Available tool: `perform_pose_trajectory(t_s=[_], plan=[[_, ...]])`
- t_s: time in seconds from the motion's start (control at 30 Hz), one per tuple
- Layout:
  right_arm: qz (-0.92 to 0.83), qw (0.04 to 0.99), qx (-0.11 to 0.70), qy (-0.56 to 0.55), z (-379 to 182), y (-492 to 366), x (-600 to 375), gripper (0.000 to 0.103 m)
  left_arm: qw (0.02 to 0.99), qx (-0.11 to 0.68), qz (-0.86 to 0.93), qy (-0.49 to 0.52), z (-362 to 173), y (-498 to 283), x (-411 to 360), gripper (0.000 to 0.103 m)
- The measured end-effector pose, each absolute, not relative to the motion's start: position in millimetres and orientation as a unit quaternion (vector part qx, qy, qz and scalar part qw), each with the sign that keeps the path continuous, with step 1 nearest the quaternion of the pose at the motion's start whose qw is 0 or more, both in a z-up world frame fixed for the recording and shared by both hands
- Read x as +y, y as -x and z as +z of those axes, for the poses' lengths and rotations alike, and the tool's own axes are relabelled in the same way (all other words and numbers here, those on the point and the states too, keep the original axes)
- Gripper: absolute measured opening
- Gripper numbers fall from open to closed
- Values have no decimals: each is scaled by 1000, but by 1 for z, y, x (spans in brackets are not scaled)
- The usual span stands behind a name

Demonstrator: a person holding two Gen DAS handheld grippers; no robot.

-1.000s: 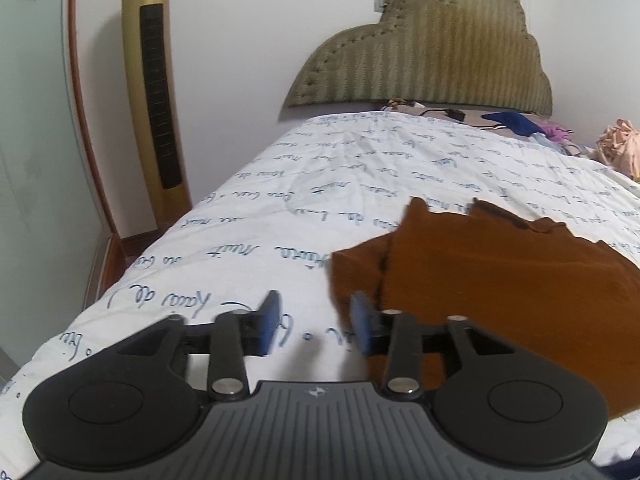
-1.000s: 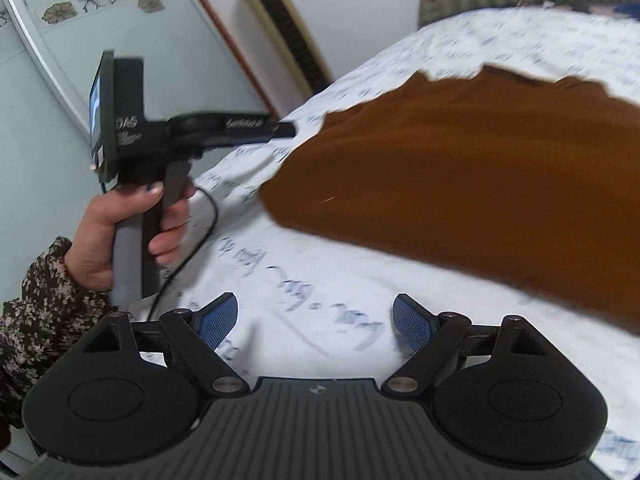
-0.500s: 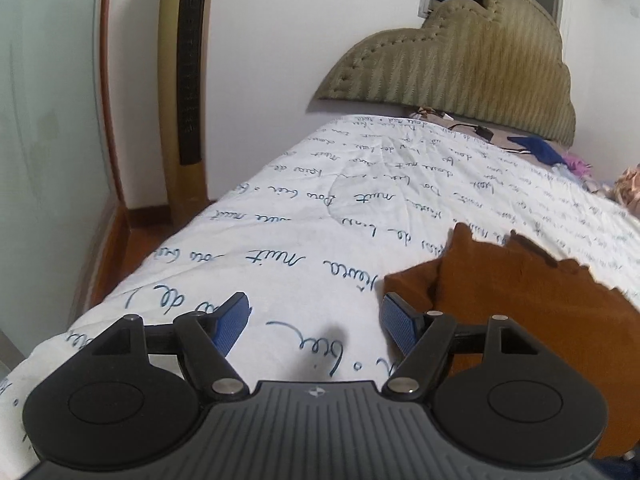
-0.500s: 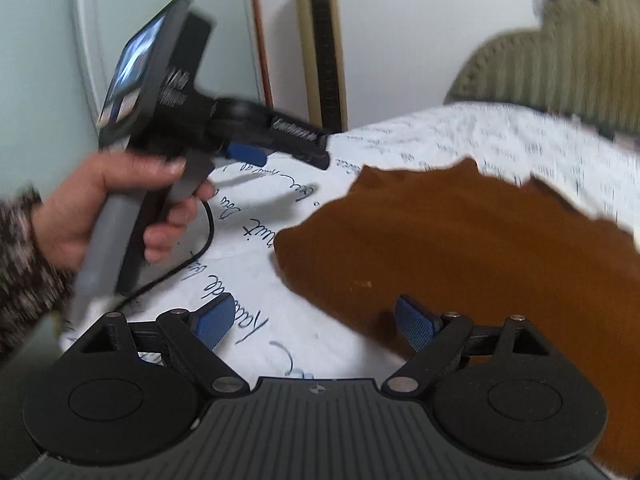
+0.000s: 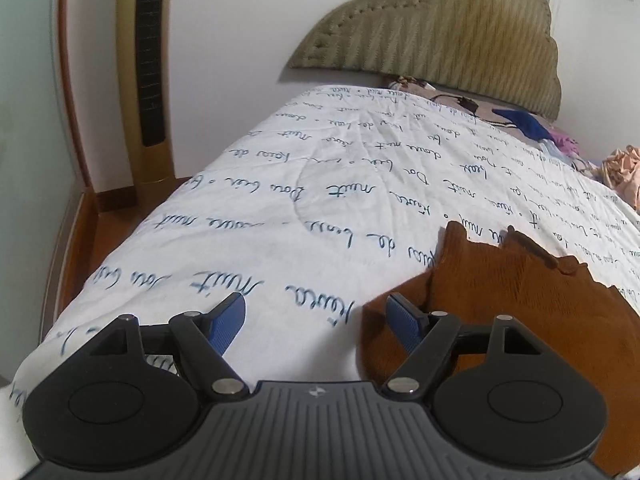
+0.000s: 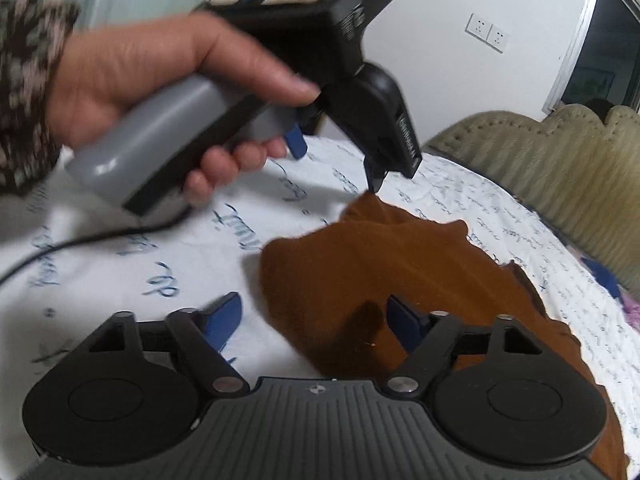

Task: Fold small clothes
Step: 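Move both open tools down to the side edge of the brown sweater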

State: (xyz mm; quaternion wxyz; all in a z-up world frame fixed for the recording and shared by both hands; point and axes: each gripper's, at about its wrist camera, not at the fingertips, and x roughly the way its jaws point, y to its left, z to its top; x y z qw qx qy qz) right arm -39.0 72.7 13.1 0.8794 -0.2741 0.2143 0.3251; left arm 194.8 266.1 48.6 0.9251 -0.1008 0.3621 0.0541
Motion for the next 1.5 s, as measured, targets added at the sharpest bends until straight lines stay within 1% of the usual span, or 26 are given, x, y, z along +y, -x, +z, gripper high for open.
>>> perform_pose_trajectory(t_s=[0.03,0.1,0.17,0.27,0.33,0.47,0.6,0.7,1.0,1.23,1.37,1.5], plan=[[324,879,220,272,11,36,74,70,924,365,50,100,49,-199,265,77],[320,881,222,269,10,33,76,68,923,368,48,98,49,-207,264,77],[318,881,219,272,9,32,78,62,923,371,48,91,48,-216,259,77],[317,882,223,268,6,29,79,54,920,381,48,76,45,-230,250,77],[318,883,228,260,4,27,77,52,919,387,44,61,42,-238,243,77],[318,886,230,246,1,25,73,51,918,394,34,31,38,-252,227,77],[320,892,219,231,-4,24,68,52,919,395,9,22,37,-257,215,78],[327,892,227,215,-3,20,64,54,916,400,-1,9,35,-261,207,81],[334,891,236,196,-1,19,61,55,903,426,-46,-28,33,-274,188,81],[336,891,241,188,-2,12,57,55,891,450,-58,-23,29,-289,197,82],[337,891,243,185,-3,10,57,56,884,461,-66,-40,31,-297,194,83],[339,890,245,180,-3,5,55,57,878,470,-90,-15,39,-299,201,83]])
